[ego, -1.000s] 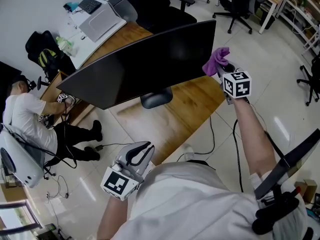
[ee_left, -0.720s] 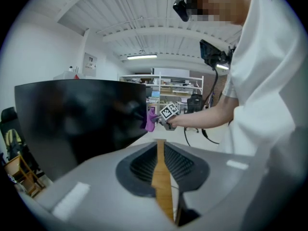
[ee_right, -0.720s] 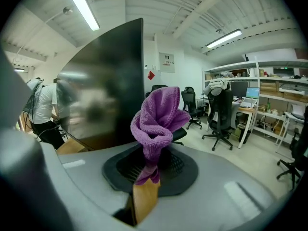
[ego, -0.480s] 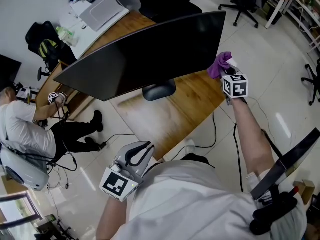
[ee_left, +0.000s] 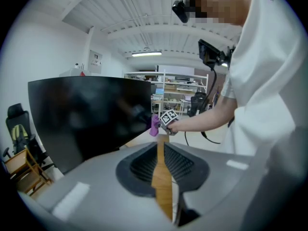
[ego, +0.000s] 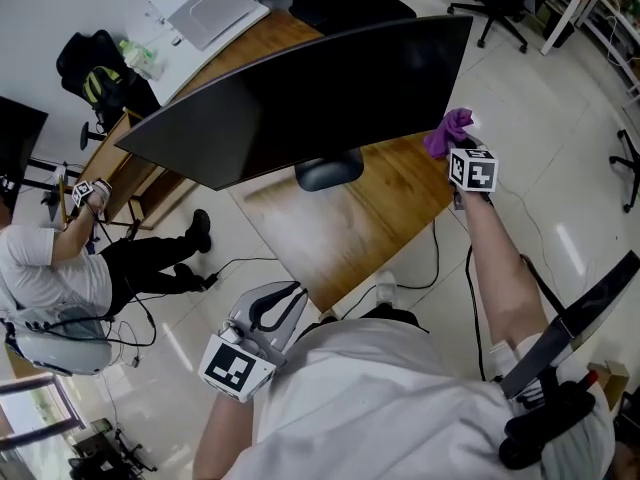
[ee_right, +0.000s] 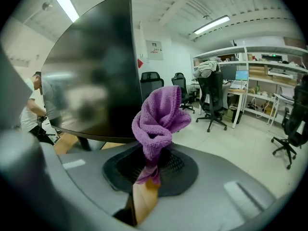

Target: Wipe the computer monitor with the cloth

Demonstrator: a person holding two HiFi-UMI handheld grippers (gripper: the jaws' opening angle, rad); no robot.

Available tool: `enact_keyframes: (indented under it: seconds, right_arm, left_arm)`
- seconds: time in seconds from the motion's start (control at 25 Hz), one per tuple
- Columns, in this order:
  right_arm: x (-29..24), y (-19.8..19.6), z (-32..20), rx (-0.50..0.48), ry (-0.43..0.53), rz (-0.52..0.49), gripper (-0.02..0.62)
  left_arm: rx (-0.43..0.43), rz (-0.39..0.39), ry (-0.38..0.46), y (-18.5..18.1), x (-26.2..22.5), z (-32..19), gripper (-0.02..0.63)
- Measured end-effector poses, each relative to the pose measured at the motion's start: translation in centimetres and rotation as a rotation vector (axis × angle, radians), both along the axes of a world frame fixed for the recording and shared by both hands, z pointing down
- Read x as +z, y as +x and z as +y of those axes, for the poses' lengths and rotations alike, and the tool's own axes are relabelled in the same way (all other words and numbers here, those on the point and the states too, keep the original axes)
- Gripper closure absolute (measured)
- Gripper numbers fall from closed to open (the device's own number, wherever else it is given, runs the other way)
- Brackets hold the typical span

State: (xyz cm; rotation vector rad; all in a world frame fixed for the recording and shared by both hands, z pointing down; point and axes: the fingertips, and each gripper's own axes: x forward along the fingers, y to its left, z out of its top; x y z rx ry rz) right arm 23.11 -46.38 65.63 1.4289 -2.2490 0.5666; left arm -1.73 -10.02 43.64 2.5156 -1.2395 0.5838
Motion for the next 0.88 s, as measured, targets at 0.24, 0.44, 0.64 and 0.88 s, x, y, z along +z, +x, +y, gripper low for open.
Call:
enact_keyframes:
  seconds: [0.24, 0.44, 0.64, 0.88]
  right_arm:
    - [0.6, -1.4, 1.6, 0.032, -0.024, -0.032, 0.543]
    - [0.4, -3.3, 2.6, 0.024, -0.028, -0.036, 0.543]
    - [0.1, -6.8, 3.5, -0.006, -0.034, -0.047, 0.543]
    - [0.0, -10.1, 4.6, -0.030, -0.033, -0.045, 0.543]
  left_arm:
    - [0.003, 0.012, 0.010, -0.6, -0.1, 0.7, 0.541]
    - [-0.003, 0.022, 0.015, -1.7, 0.0, 1.4, 0.541]
    - [-0.013, 0.034, 0.020, -3.3, 0.0, 2.1, 0.541]
    - [-0.034, 0.046, 0.031, -5.4, 0.0, 3.2, 0.541]
